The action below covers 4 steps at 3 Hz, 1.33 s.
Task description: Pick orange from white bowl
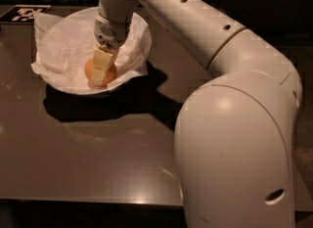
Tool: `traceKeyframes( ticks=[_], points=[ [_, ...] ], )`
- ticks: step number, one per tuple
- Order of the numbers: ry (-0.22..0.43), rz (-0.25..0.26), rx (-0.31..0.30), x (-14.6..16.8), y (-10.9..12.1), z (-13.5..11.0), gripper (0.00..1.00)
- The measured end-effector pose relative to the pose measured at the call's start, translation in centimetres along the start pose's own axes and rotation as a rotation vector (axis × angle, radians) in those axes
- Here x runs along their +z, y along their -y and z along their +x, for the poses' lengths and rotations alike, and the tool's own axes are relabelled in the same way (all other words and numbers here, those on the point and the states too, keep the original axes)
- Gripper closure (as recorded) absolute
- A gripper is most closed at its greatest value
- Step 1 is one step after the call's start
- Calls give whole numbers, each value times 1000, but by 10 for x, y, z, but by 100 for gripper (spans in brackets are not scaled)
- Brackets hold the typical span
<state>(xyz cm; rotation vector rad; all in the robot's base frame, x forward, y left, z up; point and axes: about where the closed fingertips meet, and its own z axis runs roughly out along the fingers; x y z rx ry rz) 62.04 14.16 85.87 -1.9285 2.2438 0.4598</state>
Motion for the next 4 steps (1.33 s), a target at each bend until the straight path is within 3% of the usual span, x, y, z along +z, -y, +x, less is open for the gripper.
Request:
traceKeyframes(
  ticks=[1, 3, 4],
  points=[
    [4, 3, 3, 1, 8, 4, 49],
    [16, 27, -8, 0, 7, 1, 96],
    [23, 75, -46, -22, -17, 3, 100]
  ],
)
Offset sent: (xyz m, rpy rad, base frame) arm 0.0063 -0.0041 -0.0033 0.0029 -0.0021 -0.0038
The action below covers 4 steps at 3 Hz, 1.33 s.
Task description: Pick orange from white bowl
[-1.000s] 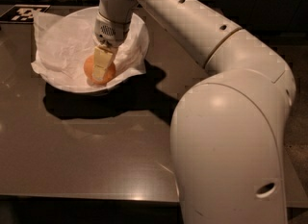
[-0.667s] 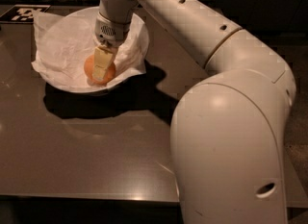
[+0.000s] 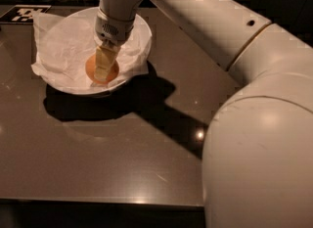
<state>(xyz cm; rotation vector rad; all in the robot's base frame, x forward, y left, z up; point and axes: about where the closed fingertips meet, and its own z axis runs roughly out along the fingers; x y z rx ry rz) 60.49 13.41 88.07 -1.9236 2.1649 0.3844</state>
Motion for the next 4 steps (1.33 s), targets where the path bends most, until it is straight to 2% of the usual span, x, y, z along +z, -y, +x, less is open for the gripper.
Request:
traceKeyframes(
  ticks=[1, 2, 4],
  points=[
    [0, 31, -62, -30, -30, -6, 100],
    [12, 36, -125, -50, -48, -15, 100],
    [90, 51, -325, -96, -106, -17, 100]
  ],
)
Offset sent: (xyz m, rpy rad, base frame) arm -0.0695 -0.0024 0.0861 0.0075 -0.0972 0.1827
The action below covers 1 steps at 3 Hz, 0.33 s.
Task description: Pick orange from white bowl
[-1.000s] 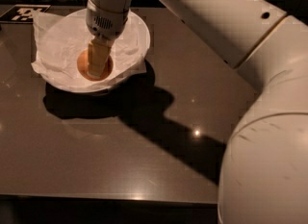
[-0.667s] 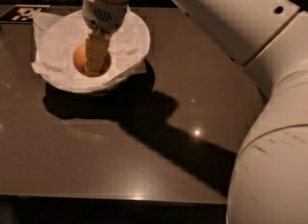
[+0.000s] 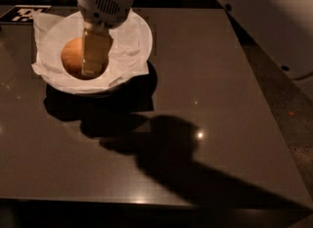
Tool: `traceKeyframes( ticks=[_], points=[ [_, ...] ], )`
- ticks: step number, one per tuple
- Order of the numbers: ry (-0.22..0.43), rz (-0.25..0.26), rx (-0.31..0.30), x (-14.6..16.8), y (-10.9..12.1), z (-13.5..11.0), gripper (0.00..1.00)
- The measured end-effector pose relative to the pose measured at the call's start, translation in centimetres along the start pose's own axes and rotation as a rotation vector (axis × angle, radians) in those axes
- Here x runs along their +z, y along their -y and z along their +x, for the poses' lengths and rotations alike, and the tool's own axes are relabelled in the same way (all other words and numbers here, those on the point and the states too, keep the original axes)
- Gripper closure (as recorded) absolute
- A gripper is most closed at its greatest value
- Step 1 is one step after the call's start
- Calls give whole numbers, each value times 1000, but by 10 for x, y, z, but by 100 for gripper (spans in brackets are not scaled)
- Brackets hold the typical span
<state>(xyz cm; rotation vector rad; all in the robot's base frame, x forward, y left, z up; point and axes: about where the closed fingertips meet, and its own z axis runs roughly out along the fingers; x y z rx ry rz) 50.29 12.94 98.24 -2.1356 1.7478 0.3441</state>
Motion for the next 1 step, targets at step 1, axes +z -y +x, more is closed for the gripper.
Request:
traceKeyframes(
  ticks=[1],
  points=[
    [22, 15, -57, -16, -26, -2, 100]
  ],
)
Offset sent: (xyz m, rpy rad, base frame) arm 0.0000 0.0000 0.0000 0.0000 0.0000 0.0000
